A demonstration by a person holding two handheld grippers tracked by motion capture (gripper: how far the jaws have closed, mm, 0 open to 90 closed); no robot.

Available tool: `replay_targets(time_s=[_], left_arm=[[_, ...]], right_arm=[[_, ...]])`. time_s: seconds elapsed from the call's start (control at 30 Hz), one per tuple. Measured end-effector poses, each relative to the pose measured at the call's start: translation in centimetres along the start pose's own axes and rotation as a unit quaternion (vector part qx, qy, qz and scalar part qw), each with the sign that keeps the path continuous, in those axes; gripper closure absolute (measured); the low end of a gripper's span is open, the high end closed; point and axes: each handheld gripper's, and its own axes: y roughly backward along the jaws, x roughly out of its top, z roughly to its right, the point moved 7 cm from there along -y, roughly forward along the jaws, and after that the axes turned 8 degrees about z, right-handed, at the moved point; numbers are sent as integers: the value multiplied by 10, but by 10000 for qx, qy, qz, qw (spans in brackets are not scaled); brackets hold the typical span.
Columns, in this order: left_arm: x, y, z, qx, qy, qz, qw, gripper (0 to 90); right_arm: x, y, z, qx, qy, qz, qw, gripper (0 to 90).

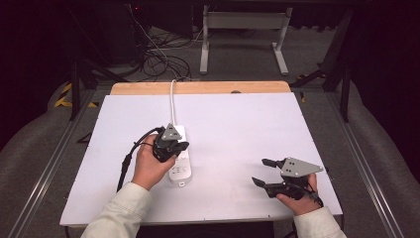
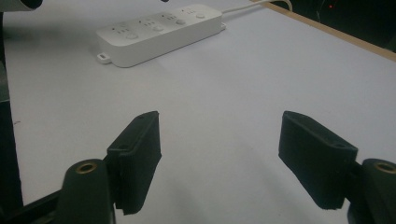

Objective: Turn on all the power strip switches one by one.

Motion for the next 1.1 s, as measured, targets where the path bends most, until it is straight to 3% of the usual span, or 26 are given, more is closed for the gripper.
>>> replay_targets(time_s=[0.33,0.63,0.83,1.1], left_arm=[[-1,-9,-19,59,314,-164,9994,900],[-8,-17,-29,106,378,-301,9988,900],[-11,-22,-35,-91,627,-259,9977,899],[-14,-25,-34,-128,567,-331,9978,900]], right_arm=[[0,1,1,-15,4,-7,10000,301],[0,0,1,-8,6,-13,10000,301],[0,1,1,-16,14,-14,10000,301],[0,1,1,-17,16,-18,10000,302]])
